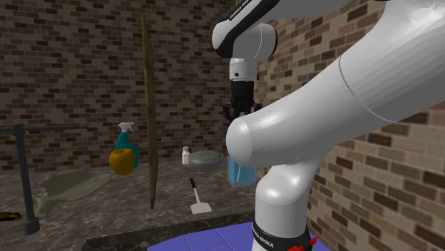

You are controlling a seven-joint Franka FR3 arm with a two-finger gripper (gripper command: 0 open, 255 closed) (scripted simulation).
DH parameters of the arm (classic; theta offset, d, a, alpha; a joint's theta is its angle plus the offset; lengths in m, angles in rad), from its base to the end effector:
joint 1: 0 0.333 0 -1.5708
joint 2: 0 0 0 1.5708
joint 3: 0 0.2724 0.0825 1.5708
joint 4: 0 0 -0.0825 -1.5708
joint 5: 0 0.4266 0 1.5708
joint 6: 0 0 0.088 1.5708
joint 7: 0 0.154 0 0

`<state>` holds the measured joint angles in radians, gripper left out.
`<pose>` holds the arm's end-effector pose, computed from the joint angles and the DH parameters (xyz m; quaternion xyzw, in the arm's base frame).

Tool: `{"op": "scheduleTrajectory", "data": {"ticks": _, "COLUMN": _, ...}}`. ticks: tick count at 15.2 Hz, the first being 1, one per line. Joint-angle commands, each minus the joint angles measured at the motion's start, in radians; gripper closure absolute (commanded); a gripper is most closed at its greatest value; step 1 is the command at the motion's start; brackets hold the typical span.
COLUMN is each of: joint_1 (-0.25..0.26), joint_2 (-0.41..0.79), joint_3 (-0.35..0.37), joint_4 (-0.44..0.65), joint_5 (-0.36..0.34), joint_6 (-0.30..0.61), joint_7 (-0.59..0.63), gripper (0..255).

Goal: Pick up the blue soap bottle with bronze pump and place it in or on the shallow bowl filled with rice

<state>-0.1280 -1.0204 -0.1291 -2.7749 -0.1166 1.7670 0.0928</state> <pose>0.3250 -0.0873 0.3936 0.9911 -0.1330 0.0049 0.0025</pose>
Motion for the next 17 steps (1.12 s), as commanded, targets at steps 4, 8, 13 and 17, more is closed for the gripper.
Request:
{"op": "scheduleTrajectory", "data": {"ticks": 4, "joint_1": 0.003, "joint_2": 0.006, "joint_3": 0.006, "joint_4": 0.072, "joint_5": 0.007, "joint_6": -0.066, "joint_7": -0.003, "gripper": 255}}
{"op": "scheduleTrajectory", "data": {"ticks": 8, "joint_1": 0.006, "joint_2": 0.015, "joint_3": 0.011, "joint_4": 0.13, "joint_5": 0.012, "joint_6": -0.115, "joint_7": -0.003, "gripper": 255}}
{"op": "scheduleTrajectory", "data": {"ticks": 13, "joint_1": 0.01, "joint_2": 0.031, "joint_3": 0.017, "joint_4": 0.204, "joint_5": 0.018, "joint_6": -0.174, "joint_7": -0.005, "gripper": 255}}
{"op": "scheduleTrajectory", "data": {"ticks": 17, "joint_1": 0.012, "joint_2": 0.047, "joint_3": 0.021, "joint_4": 0.266, "joint_5": 0.023, "joint_6": -0.219, "joint_7": -0.006, "gripper": 255}}
